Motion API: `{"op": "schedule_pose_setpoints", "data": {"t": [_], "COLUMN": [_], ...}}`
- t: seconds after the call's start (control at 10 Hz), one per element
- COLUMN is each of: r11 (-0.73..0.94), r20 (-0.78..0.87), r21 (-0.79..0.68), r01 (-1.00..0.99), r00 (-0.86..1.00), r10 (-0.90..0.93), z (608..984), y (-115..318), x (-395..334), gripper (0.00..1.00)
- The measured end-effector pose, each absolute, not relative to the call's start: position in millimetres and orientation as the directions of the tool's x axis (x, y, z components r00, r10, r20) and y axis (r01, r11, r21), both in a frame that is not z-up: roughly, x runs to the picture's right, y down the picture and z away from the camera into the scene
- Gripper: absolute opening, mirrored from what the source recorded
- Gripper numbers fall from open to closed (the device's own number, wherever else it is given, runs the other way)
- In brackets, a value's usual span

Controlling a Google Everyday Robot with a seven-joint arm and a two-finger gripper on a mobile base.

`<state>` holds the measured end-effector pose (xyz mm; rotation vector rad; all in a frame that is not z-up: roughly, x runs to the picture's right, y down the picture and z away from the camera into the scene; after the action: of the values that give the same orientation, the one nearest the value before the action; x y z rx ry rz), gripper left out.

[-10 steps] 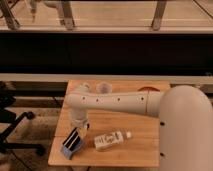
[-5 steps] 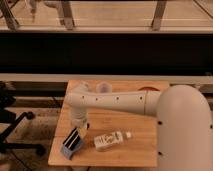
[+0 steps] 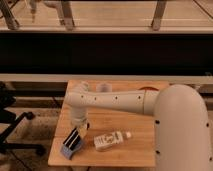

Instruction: Place the eraser on the white sponge

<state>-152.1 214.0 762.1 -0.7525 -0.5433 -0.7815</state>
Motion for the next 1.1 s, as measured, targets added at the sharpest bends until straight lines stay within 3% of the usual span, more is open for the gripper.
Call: {"op": "schedule_pose_setpoints", "data": {"t": [0.2,0.4,0.8,1.0,1.1], "r11": [0.477,0.47,0.466,0.462,0.461], "r20": [0.679,0.681,0.682,0.682,0.682], "r21": [-0.397,-0.399,-0.402,-0.406,-0.408], "r01": [0.784,0.787,0.789,0.788,0.788], "r00": [0.601,0.598,0.597,0.598,0.598], "r10": [-0.421,-0.422,-0.422,-0.42,-0.42], "z": [763.6,764.0,765.0,766.0,766.2], "y": [214.0,214.3,212.8,212.5,212.5], "x": [-151.2,-153.0,-154.5,-152.9,-153.5], "gripper": [0.33,0.34,0.54,0.51,0.42]}}
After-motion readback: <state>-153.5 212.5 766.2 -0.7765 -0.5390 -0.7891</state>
